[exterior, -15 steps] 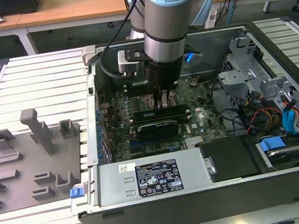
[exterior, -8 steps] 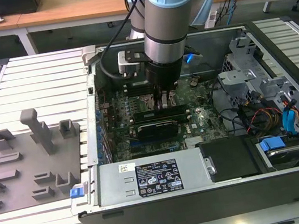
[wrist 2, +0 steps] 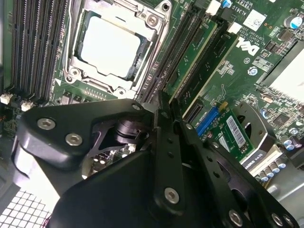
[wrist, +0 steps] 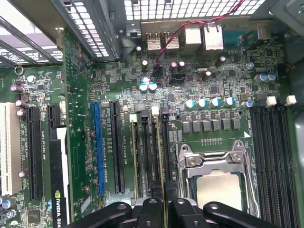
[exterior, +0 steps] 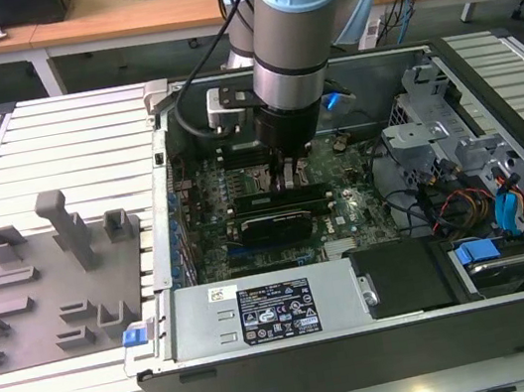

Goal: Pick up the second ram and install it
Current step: 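Insert the second ram into the second slot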

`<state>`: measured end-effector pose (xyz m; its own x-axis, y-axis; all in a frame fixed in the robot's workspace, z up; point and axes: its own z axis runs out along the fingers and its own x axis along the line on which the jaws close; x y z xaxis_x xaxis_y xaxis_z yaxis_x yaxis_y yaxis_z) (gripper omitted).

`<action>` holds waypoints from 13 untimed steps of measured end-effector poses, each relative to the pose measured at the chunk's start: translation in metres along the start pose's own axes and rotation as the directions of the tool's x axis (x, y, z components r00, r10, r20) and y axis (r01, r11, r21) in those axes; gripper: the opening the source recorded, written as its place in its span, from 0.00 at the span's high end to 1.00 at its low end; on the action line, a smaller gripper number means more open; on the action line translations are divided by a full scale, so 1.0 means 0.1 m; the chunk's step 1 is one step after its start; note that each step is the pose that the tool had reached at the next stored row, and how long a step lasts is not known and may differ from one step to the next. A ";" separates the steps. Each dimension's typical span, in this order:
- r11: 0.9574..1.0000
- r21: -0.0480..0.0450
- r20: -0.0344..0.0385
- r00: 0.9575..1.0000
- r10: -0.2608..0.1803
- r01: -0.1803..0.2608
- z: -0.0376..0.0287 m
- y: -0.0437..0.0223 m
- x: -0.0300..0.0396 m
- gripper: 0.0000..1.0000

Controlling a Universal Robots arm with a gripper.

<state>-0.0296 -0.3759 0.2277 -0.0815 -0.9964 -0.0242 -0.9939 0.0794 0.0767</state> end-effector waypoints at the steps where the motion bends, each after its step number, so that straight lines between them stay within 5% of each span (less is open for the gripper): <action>1: 1.000 -0.001 0.000 1.000 0.000 0.000 0.002 -0.003 0.001 0.86; 13: 1.000 -0.001 0.000 1.000 0.000 0.000 0.051 0.004 0.002 0.86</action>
<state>-0.0304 -0.3759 0.2226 -0.0815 -0.9964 -0.0241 -0.9938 0.0794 0.0781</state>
